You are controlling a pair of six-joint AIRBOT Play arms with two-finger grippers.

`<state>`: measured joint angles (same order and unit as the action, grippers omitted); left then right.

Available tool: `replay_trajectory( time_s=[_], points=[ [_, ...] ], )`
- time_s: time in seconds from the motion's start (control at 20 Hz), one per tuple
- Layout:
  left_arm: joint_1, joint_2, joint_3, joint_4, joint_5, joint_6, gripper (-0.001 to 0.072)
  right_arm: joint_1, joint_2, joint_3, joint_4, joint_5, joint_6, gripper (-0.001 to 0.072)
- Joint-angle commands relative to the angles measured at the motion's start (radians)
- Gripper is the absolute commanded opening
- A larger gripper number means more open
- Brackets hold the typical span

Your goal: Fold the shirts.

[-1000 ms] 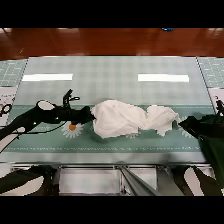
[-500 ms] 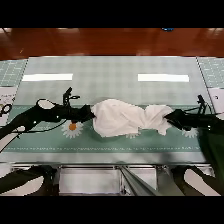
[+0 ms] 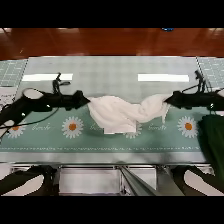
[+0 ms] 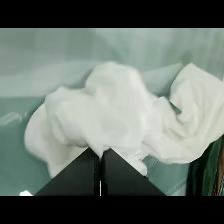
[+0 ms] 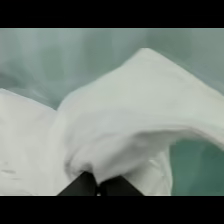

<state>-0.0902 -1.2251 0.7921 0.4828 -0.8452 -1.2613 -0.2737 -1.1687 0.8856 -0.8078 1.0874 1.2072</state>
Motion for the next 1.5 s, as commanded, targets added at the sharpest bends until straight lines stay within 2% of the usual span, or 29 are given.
replay_trajectory(
  time_s=[0.0,0.1,0.25,0.45,0.65,0.8,0.9,1.05,1.2,1.35,1.45],
  points=[
    [0.119,0.091,0.206,-0.005,-0.059,-0.020,0.0014,0.004,0.053,0.311,-0.101,0.100,0.090,0.0031],
    [0.167,0.154,0.373,-0.004,-0.117,-0.018,0.0014,0.012,0.070,0.536,-0.103,0.182,0.090,0.0031],
    [0.223,0.258,0.597,-0.004,-0.117,-0.018,0.0014,0.029,0.117,0.789,-0.109,0.269,0.104,0.0031],
    [0.307,0.366,0.815,-0.003,-0.145,-0.018,0.0014,0.028,0.264,0.850,-0.127,0.331,0.122,0.0031],
    [0.381,0.465,0.872,0.003,-0.202,-0.018,0.0014,0.028,0.403,0.840,-0.179,0.452,0.165,0.0032],
    [0.407,0.522,0.872,0.115,-0.316,-0.019,0.0014,0.028,0.517,0.727,-0.246,0.530,0.232,0.0031],
    [0.408,0.538,0.871,0.201,-0.417,-0.052,0.0014,0.028,0.610,0.560,-0.241,0.528,0.253,0.0032],
    [0.399,0.548,0.777,0.214,-0.526,-0.052,0.0014,0.028,0.701,0.297,-0.233,0.529,0.262,0.0031],
    [0.379,0.547,0.555,0.214,-0.508,-0.046,0.0014,0.029,0.716,0.075,-0.206,0.505,0.243,0.0031],
    [0.368,0.483,0.342,0.210,-0.436,-0.027,0.0014,0.029,0.658,-0.063,-0.175,0.434,0.135,0.0031],
    [0.330,0.397,0.252,0.210,-0.397,0.040,0.0014,0.029,0.559,-0.098,-0.174,0.369,0.093,0.0032]
  ],
)
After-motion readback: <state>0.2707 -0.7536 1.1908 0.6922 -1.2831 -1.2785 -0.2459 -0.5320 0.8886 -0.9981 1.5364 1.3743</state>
